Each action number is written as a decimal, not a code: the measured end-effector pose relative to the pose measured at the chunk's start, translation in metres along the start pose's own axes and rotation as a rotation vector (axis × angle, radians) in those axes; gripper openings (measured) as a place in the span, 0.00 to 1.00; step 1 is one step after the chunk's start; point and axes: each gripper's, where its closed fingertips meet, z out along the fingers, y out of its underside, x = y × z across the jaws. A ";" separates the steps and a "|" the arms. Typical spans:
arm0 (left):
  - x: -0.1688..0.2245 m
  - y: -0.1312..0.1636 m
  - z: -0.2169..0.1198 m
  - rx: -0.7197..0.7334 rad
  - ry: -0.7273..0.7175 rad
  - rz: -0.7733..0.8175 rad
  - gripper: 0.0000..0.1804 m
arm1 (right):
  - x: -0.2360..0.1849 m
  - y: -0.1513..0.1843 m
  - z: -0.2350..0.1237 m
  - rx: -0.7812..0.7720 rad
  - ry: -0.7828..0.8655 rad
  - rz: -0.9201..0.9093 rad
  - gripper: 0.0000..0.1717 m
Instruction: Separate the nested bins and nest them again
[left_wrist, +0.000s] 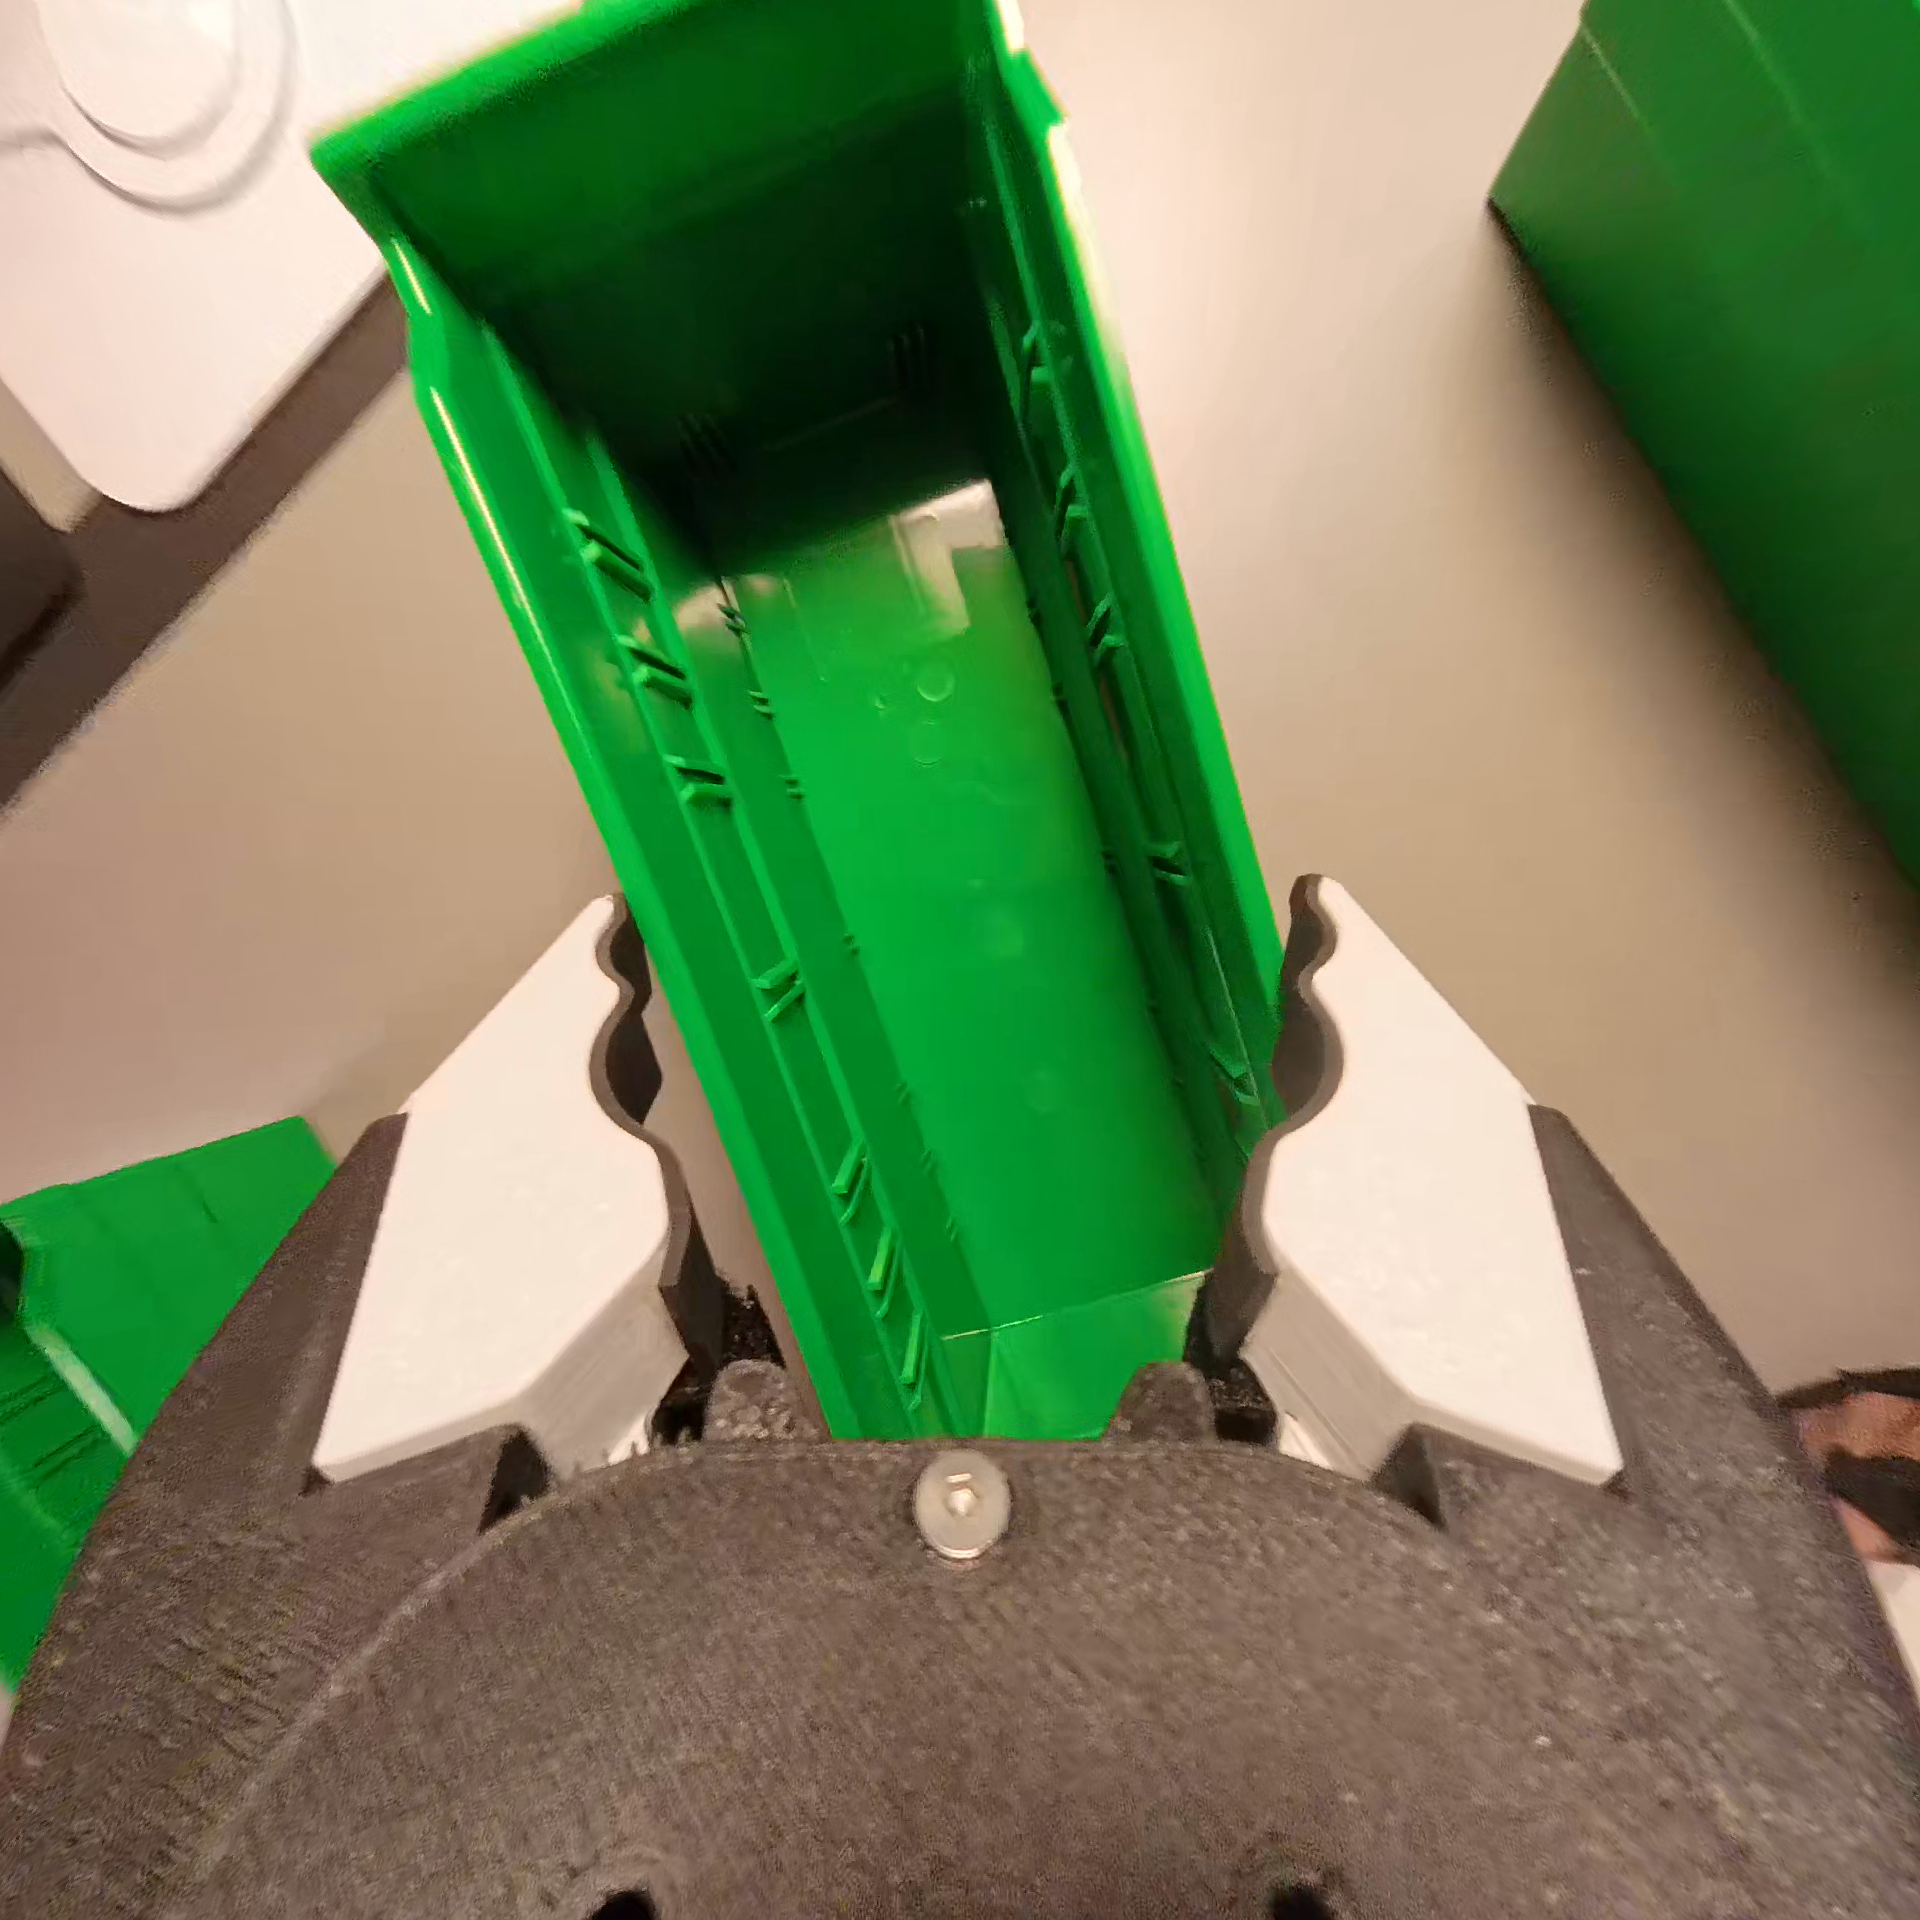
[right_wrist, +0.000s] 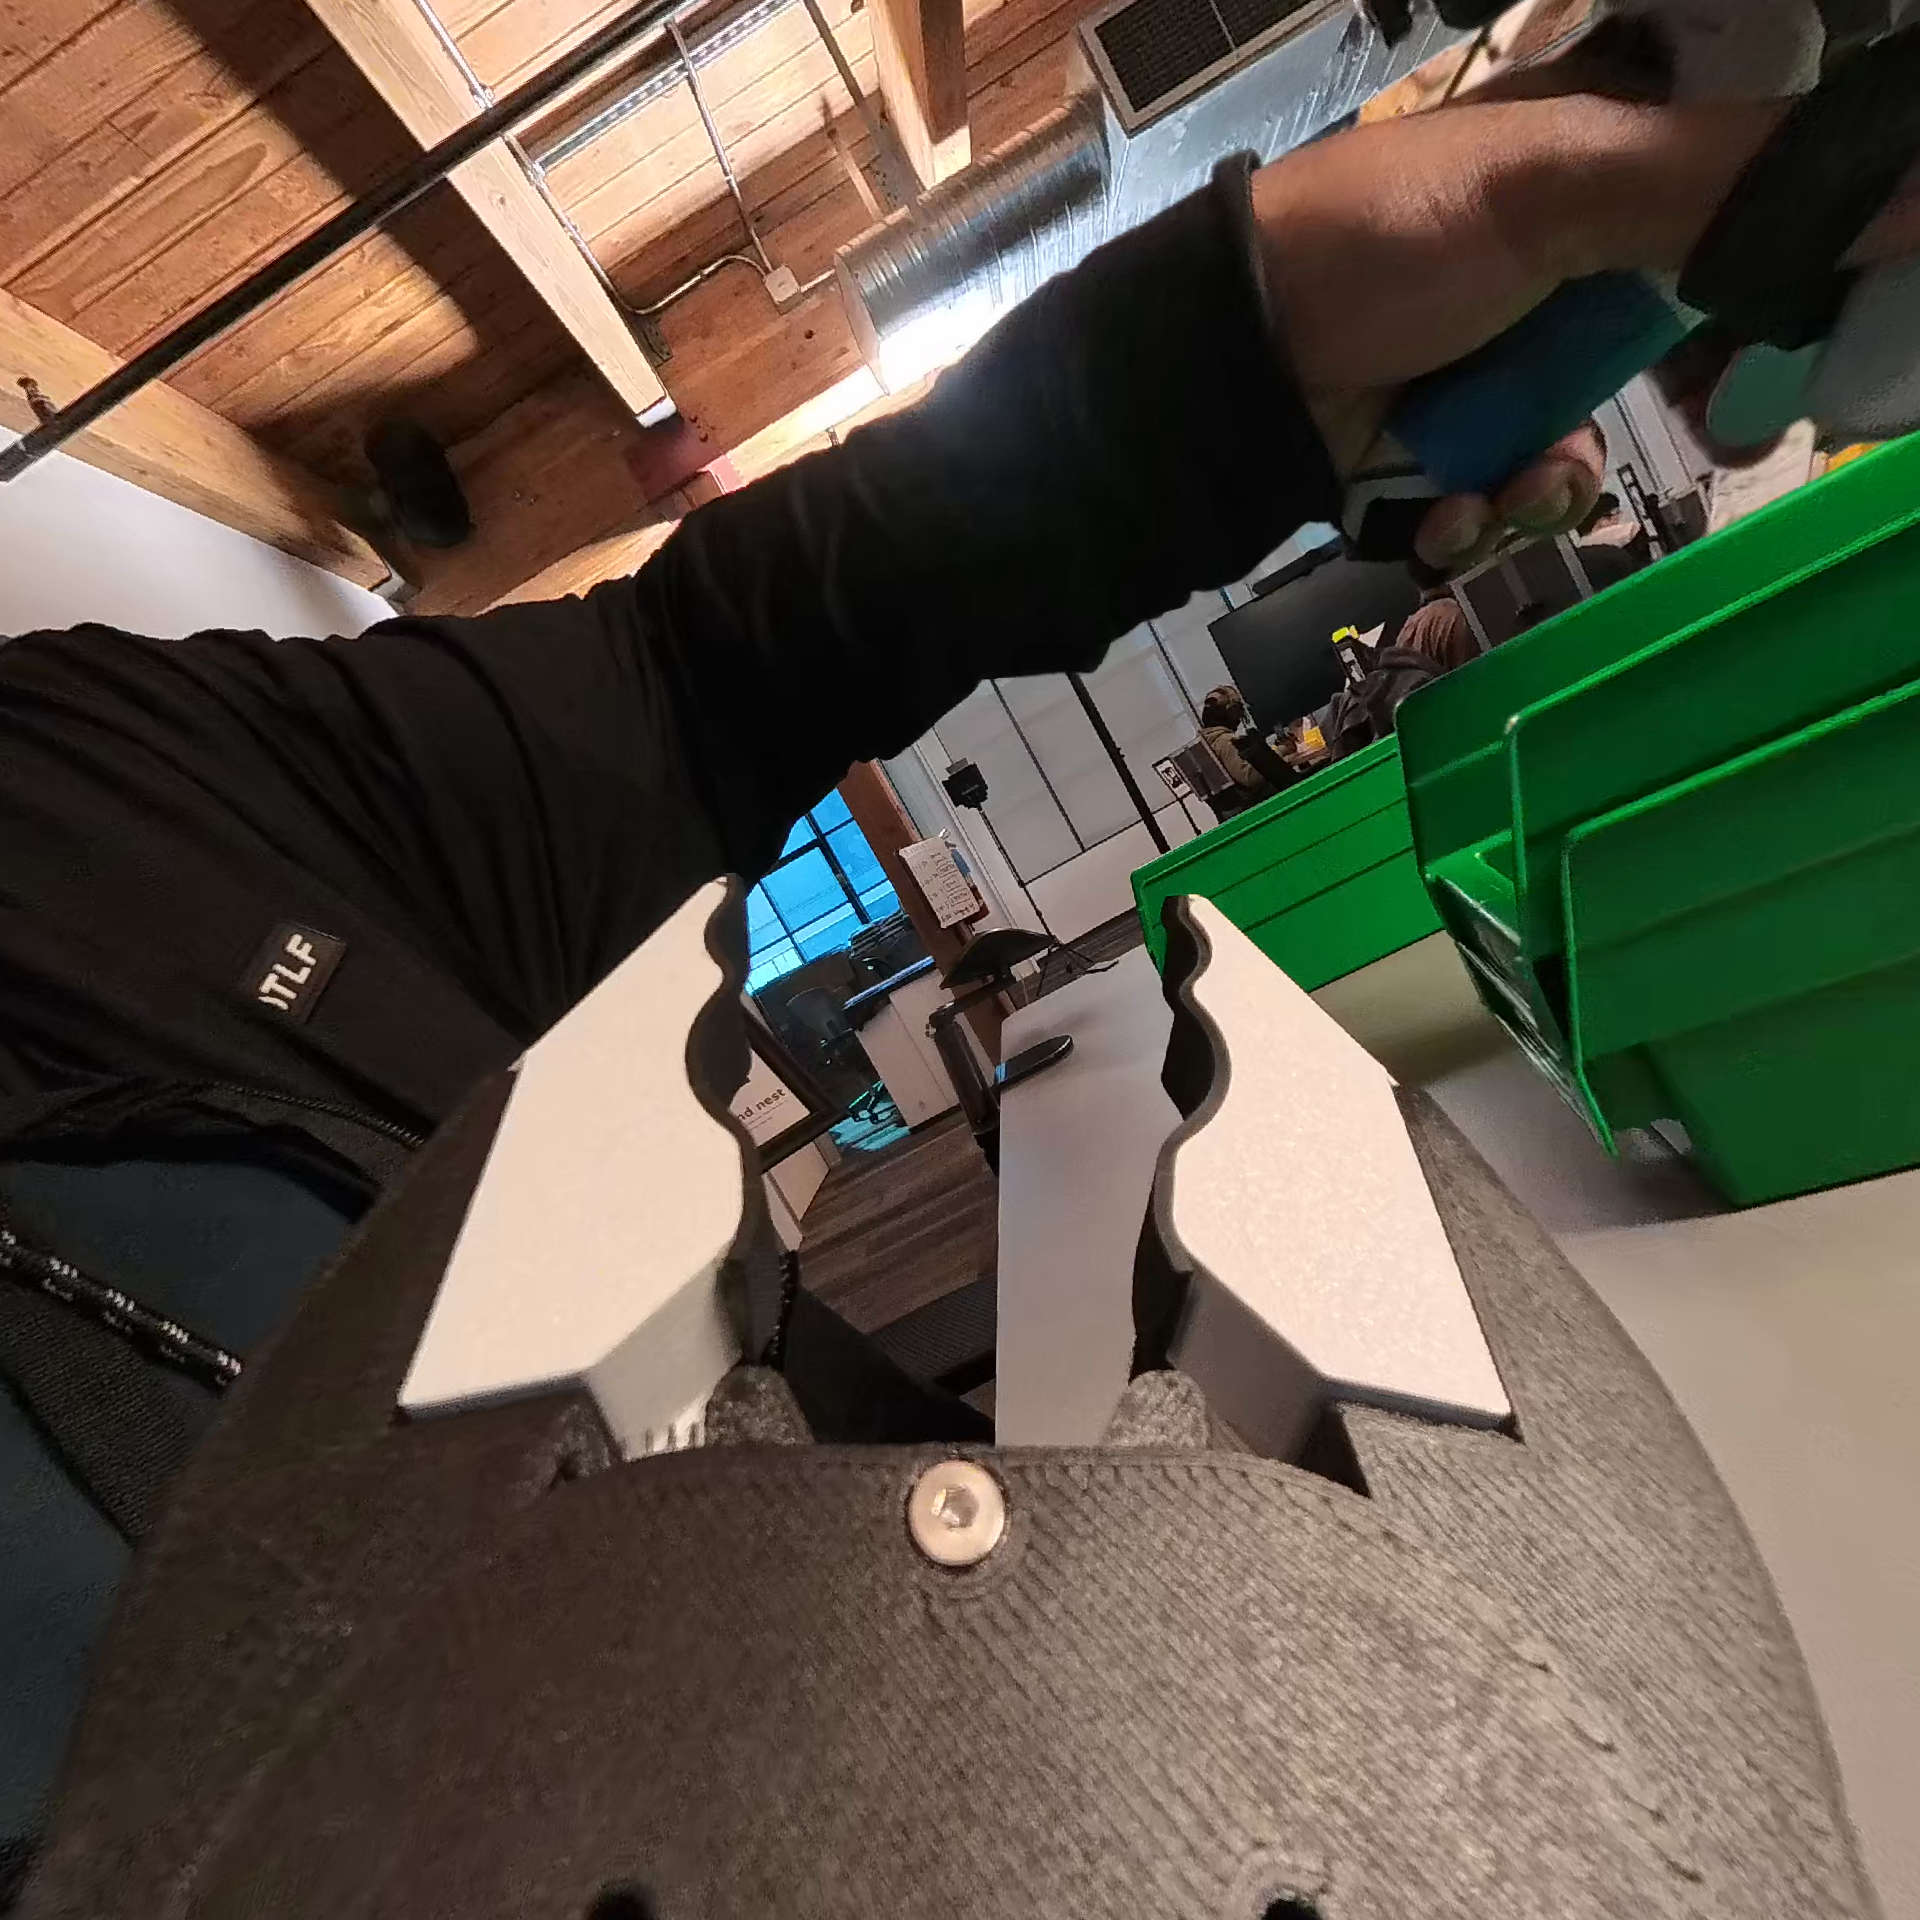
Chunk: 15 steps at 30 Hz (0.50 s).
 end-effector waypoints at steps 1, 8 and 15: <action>-0.004 -0.004 -0.003 0.021 -0.044 0.034 0.65 | 0.000 0.000 0.000 0.000 0.001 -0.001 0.47; -0.008 0.004 -0.005 -0.009 -0.075 0.049 0.67 | 0.000 0.000 0.000 0.001 0.000 -0.001 0.47; -0.005 0.011 0.000 -0.029 -0.004 -0.029 0.67 | -0.001 0.000 -0.001 0.006 -0.002 0.002 0.47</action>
